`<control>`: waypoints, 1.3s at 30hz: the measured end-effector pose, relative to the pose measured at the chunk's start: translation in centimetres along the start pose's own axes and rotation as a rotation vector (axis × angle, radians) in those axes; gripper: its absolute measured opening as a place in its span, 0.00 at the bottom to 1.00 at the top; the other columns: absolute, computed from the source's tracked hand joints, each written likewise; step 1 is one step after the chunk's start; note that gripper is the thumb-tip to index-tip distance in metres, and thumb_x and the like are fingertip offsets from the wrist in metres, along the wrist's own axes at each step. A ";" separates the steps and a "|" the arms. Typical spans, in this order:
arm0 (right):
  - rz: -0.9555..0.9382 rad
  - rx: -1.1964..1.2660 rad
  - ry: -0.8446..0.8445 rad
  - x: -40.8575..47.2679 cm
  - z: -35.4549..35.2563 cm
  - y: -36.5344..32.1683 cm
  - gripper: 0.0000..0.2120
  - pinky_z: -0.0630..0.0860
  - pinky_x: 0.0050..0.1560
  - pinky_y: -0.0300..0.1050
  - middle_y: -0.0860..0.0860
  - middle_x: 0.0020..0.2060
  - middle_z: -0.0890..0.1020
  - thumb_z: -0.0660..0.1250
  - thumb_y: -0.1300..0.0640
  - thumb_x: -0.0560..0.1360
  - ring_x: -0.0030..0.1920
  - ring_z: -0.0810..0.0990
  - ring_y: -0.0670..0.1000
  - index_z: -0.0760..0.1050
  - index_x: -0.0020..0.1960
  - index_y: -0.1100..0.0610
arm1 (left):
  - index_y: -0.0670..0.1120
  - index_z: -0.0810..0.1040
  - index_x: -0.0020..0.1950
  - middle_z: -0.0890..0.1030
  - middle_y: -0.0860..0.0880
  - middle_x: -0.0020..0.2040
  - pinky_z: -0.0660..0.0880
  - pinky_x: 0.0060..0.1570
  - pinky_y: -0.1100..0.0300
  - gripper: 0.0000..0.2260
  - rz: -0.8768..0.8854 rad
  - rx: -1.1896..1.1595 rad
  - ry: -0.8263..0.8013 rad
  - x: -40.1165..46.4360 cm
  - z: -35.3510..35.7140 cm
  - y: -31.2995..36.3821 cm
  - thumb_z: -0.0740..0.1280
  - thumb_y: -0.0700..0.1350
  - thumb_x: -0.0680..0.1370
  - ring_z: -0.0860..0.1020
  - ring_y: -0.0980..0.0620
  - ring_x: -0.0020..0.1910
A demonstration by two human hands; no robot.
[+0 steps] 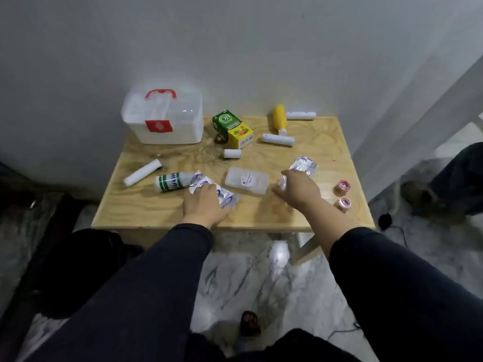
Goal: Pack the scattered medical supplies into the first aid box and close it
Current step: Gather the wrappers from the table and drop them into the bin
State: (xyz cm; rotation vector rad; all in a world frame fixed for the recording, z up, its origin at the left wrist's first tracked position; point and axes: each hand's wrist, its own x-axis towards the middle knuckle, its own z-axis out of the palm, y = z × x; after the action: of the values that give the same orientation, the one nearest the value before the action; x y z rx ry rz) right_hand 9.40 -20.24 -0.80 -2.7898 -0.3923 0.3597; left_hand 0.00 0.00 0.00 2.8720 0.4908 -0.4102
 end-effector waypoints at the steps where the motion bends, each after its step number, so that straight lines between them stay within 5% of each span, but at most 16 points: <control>1: 0.010 0.010 0.028 -0.2 0.4 0.1 0.21 0.75 0.54 0.52 0.57 0.62 0.77 0.64 0.48 0.76 0.63 0.74 0.59 0.72 0.63 0.60 | 0.45 0.68 0.69 0.71 0.47 0.69 0.71 0.55 0.52 0.30 -0.018 0.027 -0.024 -0.1 0.4 0.0 0.62 0.64 0.75 0.72 0.46 0.66; 8: 0.004 -0.037 0.135 -0.8 3.1 1.1 0.14 0.75 0.45 0.51 0.57 0.56 0.77 0.65 0.53 0.76 0.57 0.77 0.60 0.74 0.57 0.61 | 0.44 0.65 0.72 0.67 0.47 0.73 0.72 0.58 0.53 0.36 0.029 0.099 0.080 0.0 3.2 -0.3 0.62 0.67 0.73 0.67 0.49 0.71; 15: -0.106 -0.189 0.117 -1.3 3.6 1.6 0.06 0.65 0.34 0.48 0.60 0.52 0.78 0.61 0.65 0.76 0.48 0.80 0.63 0.75 0.50 0.65 | 0.41 0.70 0.68 0.72 0.45 0.68 0.71 0.58 0.55 0.17 0.110 0.225 0.131 0.6 3.5 -0.5 0.59 0.45 0.81 0.72 0.46 0.66; 24: -0.059 -0.214 0.156 -1.2 0.4 1.3 0.20 0.74 0.42 0.51 0.63 0.51 0.82 0.57 0.68 0.75 0.48 0.81 0.65 0.69 0.66 0.57 | 0.43 0.78 0.60 0.82 0.43 0.52 0.67 0.36 0.55 0.14 0.087 0.200 0.134 0.7 1.7 -0.9 0.59 0.33 0.77 0.80 0.40 0.50; 30: -0.086 -0.208 0.356 0.5 -4.3 -2.8 0.22 0.72 0.39 0.48 0.61 0.51 0.82 0.55 0.70 0.74 0.47 0.81 0.65 0.70 0.66 0.56 | 0.39 0.80 0.49 0.82 0.41 0.45 0.67 0.34 0.54 0.10 0.123 0.106 0.305 0.0 -2.6 -1.3 0.59 0.37 0.79 0.80 0.39 0.44; 39: -0.281 -0.053 0.422 1.5 -8.0 -16.8 0.18 0.66 0.36 0.44 0.57 0.51 0.84 0.58 0.67 0.76 0.47 0.81 0.62 0.75 0.61 0.53 | 0.40 0.77 0.41 0.75 0.46 0.33 0.65 0.30 0.58 0.16 -0.179 -0.274 0.535 -1.7 -10.5 -5.7 0.57 0.47 0.82 0.74 0.44 0.32</control>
State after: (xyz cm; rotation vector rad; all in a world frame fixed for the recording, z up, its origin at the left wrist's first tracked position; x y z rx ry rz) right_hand 9.22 -6.42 11.72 -2.7077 -0.6804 -0.3024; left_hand -1.02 7.31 9.52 2.6498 0.8194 0.3902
